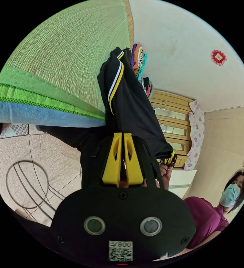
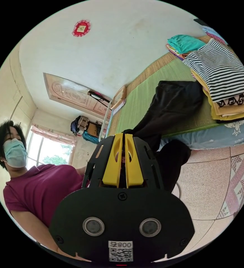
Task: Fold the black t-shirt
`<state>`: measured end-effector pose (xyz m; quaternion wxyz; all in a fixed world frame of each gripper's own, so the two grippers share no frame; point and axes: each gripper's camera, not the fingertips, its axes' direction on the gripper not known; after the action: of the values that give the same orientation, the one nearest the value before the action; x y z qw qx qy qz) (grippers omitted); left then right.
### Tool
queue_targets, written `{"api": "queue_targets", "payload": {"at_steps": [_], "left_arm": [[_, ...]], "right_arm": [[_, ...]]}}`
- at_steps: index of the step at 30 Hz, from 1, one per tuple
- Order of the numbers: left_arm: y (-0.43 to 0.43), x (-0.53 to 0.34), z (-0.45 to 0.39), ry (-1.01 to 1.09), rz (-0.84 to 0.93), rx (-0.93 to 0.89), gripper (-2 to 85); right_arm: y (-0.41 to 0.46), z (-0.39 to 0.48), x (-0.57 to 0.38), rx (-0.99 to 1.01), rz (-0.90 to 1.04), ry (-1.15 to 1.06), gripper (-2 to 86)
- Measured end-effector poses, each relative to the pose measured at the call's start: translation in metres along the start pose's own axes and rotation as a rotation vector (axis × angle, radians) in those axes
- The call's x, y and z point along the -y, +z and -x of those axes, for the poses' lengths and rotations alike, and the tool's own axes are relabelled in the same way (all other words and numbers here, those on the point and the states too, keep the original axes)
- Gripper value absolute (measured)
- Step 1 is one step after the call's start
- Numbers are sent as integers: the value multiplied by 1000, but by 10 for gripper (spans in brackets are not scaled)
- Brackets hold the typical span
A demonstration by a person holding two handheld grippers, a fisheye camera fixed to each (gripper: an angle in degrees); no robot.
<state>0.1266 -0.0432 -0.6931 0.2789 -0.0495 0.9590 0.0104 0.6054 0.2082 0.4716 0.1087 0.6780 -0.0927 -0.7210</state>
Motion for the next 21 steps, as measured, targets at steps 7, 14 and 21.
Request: {"api": "queue_targets", "payload": {"at_steps": [7, 14, 21], "left_arm": [[-6, -15, -40, 98, 10, -9, 9], [26, -22, -90, 207, 65, -58, 8], [56, -19, -129, 269, 99, -76, 8]], "right_arm": [[-30, 0, -23, -210, -61, 72, 11], [37, 75, -9, -213, 85, -151, 76], [130, 150, 2, -332, 230, -378, 114]]}}
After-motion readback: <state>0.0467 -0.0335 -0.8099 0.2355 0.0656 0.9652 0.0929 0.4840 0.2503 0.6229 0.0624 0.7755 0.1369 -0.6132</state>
